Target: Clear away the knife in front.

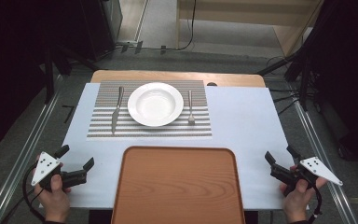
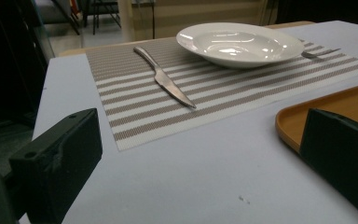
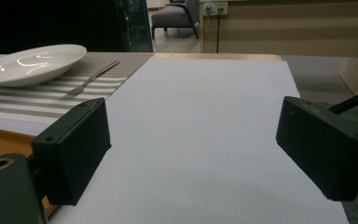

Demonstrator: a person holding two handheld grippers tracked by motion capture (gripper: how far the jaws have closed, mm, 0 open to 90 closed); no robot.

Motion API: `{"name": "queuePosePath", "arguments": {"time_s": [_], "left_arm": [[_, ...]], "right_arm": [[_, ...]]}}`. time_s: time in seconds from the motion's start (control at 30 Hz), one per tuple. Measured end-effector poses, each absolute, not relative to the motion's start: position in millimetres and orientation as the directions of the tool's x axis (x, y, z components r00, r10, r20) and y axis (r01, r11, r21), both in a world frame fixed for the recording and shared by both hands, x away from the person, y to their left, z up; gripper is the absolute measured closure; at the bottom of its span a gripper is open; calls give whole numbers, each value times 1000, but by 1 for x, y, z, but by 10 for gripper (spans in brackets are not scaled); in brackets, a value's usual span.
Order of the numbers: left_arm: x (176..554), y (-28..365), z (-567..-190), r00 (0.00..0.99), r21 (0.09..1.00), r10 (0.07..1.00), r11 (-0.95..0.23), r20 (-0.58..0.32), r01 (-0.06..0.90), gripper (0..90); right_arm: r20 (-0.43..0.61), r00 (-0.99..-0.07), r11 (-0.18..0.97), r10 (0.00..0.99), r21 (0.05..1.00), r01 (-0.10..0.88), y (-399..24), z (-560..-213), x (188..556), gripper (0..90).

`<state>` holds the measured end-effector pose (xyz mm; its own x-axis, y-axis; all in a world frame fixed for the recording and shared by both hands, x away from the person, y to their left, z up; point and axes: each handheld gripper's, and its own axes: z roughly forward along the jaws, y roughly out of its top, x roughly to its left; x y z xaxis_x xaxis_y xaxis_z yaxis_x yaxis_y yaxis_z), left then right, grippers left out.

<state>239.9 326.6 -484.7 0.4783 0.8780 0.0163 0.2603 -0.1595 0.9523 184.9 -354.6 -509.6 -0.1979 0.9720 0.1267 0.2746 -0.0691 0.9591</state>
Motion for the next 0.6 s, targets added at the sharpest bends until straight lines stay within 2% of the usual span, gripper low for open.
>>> {"name": "queuePosePath", "arguments": {"time_s": [0.3, 0.6], "left_arm": [[253, 311, -466, 509, 948, 860, -184, 27, 261, 0], [277, 304, -448, 529, 938, 849, -175, -11, 300, 0]], "right_arm": [[120, -189, -63, 975, 957, 283, -354, -511, 185, 90], [99, -199, -42, 975, 960, 276, -351, -511, 184, 90]]}}
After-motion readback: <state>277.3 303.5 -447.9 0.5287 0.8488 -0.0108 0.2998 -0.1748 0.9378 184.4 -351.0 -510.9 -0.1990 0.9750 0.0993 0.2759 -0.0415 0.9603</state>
